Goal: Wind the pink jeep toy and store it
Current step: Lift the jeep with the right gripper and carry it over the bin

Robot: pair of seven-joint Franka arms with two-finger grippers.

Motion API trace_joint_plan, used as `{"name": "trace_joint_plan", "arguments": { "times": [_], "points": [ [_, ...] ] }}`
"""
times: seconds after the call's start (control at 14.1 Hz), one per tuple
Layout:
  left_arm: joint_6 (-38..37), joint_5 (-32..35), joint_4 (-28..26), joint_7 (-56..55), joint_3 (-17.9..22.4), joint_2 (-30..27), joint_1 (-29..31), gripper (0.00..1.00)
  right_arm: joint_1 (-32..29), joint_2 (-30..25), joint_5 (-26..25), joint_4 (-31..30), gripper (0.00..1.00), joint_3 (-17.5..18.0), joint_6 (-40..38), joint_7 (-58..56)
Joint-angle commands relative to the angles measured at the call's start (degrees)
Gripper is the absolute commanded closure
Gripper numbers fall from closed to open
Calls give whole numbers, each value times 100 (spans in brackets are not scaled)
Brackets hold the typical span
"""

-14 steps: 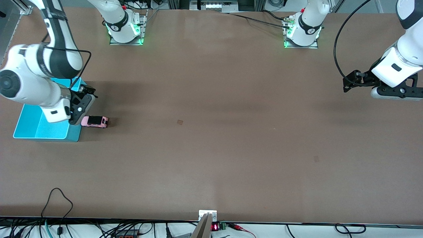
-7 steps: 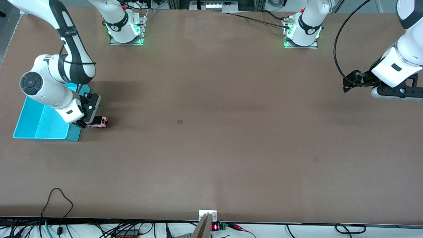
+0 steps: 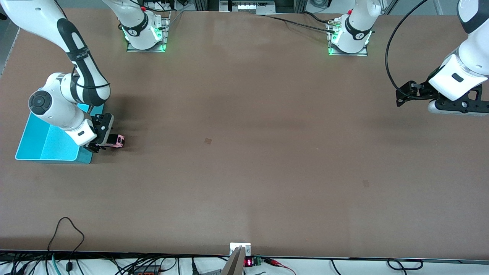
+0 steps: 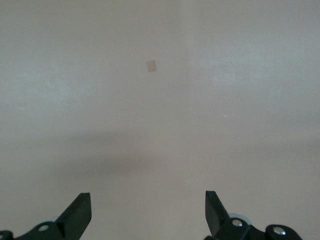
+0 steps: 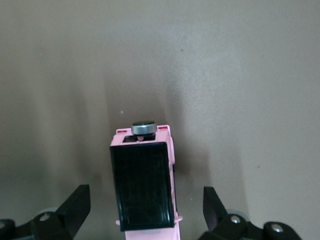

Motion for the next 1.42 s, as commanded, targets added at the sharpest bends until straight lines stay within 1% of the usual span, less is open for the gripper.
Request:
{"name": "trace_joint_plan", "arguments": {
  "times": [0.0,0.07,0.14,0.21,0.28,0.36,0.43,0.57,0.78,0.85,1.14,1.35],
  "points": [
    [-95,-27,81,-40,-22,-35,-33,0,-94,-15,-65,-183,0,65,296,-106],
    [-95,-27,81,-40,-22,-35,-33,0,-94,-15,-65,-183,7,65,305,-132],
    [-95,-27,81,-40,-22,-35,-33,0,-94,-15,-57,-183,26,65,305,-254],
    [-95,-27,81,-40,-22,-35,-33,0,-94,-15,-57,-183,50,65,305,-316],
    [-95,-27,81,-40,-22,-35,-33,0,-94,-15,-57,-183,71,65,305,-326],
    [-95,-27,81,-40,-31,-35,-33,0,-94,-15,-48,-183,88,65,305,-326],
    [-95,-27,81,-40,-48,-26,-33,0,-94,-23,-48,-183,99,65,296,-343],
    [-95,-27,81,-40,-57,-35,-33,0,-59,-102,-48,-157,100,91,235,-370],
    [-95,-27,81,-40,-57,-26,-33,0,-15,-391,48,-122,100,135,130,-282],
    [-95,-27,81,-40,-57,-35,-33,0,29,-514,136,-95,100,135,-19,-82],
    [-139,-36,81,-48,-57,-35,-33,0,302,-1033,163,89,100,135,-713,1165],
    [-227,-36,72,-49,-57,-35,-24,0,302,-1437,163,89,100,127,-810,2175]
  ]
}}
